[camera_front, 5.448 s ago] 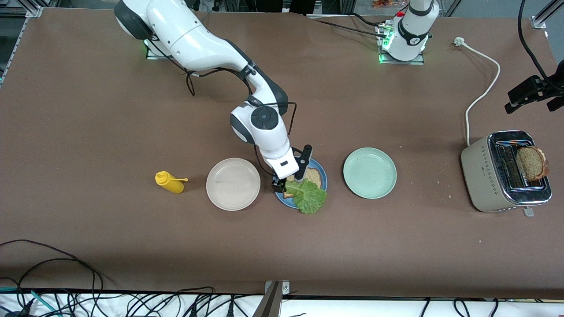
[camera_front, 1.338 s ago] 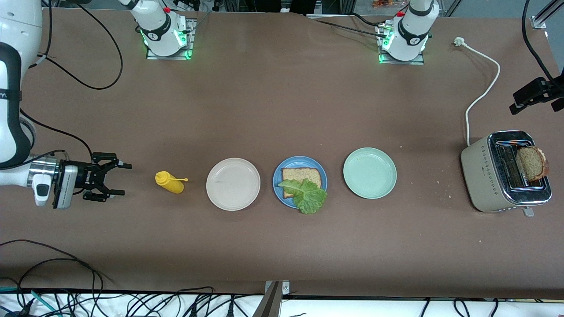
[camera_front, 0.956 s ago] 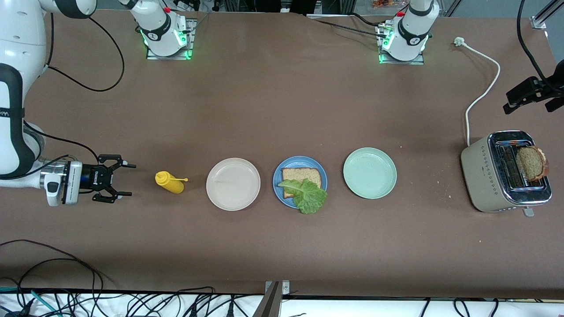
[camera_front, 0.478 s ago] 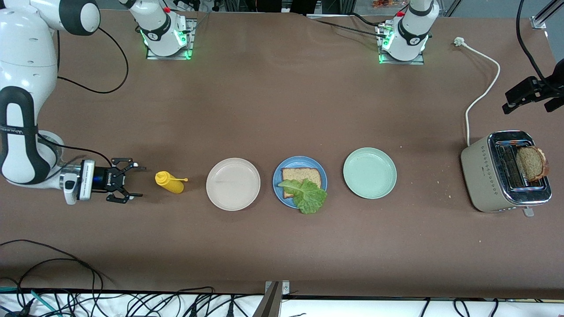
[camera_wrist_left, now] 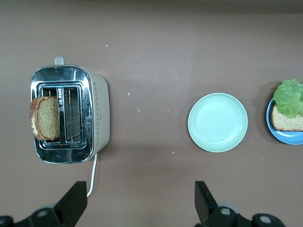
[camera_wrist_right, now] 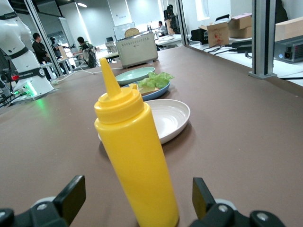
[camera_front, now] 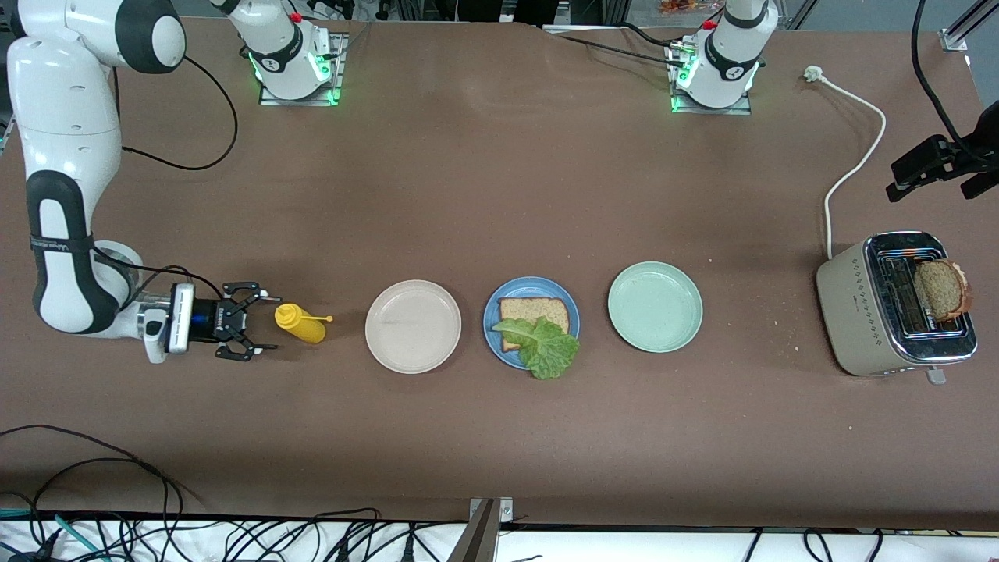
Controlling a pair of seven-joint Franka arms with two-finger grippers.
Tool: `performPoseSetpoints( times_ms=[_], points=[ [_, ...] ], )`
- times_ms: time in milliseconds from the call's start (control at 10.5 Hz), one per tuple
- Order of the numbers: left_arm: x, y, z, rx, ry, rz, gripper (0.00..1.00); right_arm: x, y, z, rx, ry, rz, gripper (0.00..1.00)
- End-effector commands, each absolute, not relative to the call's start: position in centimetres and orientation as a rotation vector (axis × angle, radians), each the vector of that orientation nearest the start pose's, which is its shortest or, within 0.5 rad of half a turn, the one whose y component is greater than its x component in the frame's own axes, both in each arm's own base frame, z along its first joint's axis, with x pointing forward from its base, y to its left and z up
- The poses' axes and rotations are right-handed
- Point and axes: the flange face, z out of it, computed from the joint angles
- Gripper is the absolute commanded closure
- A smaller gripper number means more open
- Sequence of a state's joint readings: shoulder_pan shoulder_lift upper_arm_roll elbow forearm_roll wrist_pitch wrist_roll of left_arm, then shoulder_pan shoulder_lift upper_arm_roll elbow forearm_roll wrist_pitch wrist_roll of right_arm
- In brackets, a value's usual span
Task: Make sandwich in blue plate with both arms
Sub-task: 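Lower the right gripper and grasp the yellow squeeze bottle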
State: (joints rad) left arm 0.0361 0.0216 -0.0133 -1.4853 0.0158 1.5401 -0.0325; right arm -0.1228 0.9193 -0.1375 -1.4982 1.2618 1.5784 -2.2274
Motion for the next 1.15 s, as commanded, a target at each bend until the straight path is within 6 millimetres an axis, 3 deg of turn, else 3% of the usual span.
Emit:
performPoseSetpoints(
  times_ms=[0, 287, 382, 478, 669, 765, 860, 1051],
  points=[
    [55.9, 1.3, 65.7, -3.108, -0.089, -0.053, 0.0, 65.6, -3.3, 11.4, -1.48, -1.249, -0.925, 0.0],
    [55.9, 1.4, 65.7, -3.108, -0.094, -0.053, 0.0, 65.5, -2.0, 10.5, -1.457, -1.245, -0.932, 0.0],
    [55.9, 1.6, 65.7, -3.108, -0.096, -0.053, 0.0, 65.5, -1.2, 10.4, -1.447, -1.238, -0.936, 0.05],
    [55.9, 1.7, 65.7, -3.108, -0.101, -0.053, 0.0, 65.6, -0.6, 10.5, -1.439, -1.239, -0.938, 0.3],
    [55.8, 1.7, 65.7, -3.108, -0.104, -0.05, 0.0, 65.8, 0.6, 10.5, -1.434, -1.246, -0.938, 0.93],
    [55.9, 1.7, 65.6, -3.108, -0.104, -0.05, 0.0, 66.2, 0.8, 10.9, -1.447, -1.245, -0.94, 1.0],
    [55.8, 1.7, 65.7, -3.108, -0.104, -0.05, 0.0, 67.2, 0.9, 12.2, -1.467, -1.278, -0.946, 1.0],
    [55.9, 1.7, 65.7, -3.108, -0.104, -0.053, 0.0, 70.8, 1.9, 17.1, -1.533, -1.367, -0.841, 1.0]
  ],
)
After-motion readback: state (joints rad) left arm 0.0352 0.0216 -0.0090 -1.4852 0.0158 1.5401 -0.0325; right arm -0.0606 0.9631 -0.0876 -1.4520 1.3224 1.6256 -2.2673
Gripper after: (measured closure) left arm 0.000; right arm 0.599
